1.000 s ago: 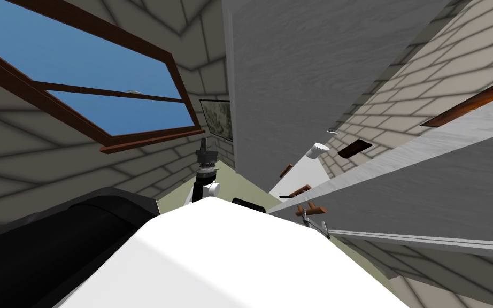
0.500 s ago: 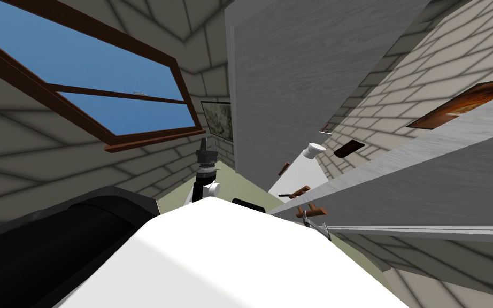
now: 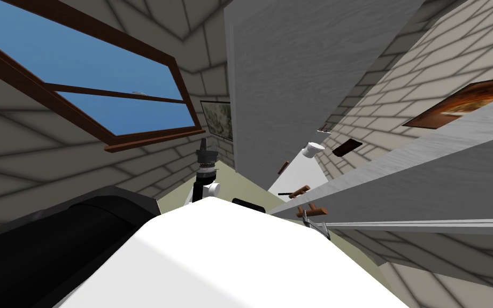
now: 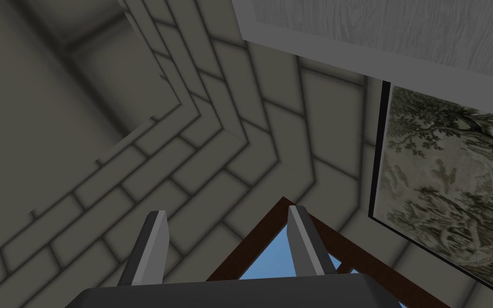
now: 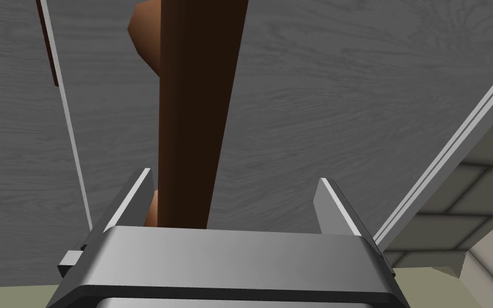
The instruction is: Pull the door open
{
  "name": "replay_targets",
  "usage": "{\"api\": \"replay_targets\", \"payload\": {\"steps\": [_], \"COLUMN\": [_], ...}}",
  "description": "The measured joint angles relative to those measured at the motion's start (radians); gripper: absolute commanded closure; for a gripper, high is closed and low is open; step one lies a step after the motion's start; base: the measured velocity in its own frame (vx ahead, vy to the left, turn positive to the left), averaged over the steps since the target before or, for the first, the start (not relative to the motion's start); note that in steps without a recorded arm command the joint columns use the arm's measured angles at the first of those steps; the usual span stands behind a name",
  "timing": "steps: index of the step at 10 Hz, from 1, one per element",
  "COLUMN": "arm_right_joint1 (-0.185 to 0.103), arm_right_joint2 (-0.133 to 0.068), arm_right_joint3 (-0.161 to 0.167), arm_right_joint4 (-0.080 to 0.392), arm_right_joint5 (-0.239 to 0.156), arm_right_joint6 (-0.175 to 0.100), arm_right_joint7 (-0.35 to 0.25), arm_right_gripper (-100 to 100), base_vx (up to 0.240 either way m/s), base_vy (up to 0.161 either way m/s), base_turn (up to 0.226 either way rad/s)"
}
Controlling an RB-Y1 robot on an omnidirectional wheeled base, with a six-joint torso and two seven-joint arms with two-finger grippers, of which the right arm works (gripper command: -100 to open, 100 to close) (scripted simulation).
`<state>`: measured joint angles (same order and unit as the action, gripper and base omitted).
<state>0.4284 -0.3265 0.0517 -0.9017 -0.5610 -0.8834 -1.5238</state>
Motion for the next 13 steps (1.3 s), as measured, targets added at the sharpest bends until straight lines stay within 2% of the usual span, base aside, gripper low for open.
{"api": "replay_targets", "payload": {"steps": [2,3,4,5,8,10,13], "arm_right_joint1": [-0.02,-0.014,-0.013,-0.031,-0.082,-0.112,-0.155], "arm_right_joint2": [0.005,0.003,0.002,0.005,-0.003,-0.004,-0.001], "arm_right_joint3": [0.003,0.002,0.002,0.005,0.014,0.023,0.035], "arm_right_joint4": [0.028,0.012,0.017,0.063,0.112,0.125,0.164], "arm_right_joint5": [0.003,0.005,0.006,0.009,0.024,0.035,0.047], "arm_right_joint6": [-0.003,0.001,0.002,-0.012,-0.014,-0.002,-0.009], "arm_right_joint7": [0.001,0.0,-0.001,-0.008,-0.03,-0.038,-0.05], "arm_right_gripper": [100,100,100,100,100,100,100], "base_vx": [-0.071,-0.083,-0.034,-0.086,-0.106,-0.04,-0.024], "base_vy": [-0.009,0.003,-0.008,-0.011,-0.015,-0.007,-0.006], "base_turn": [-0.023,-0.022,-0.023,-0.05,-0.006,0.004,0.004]}}
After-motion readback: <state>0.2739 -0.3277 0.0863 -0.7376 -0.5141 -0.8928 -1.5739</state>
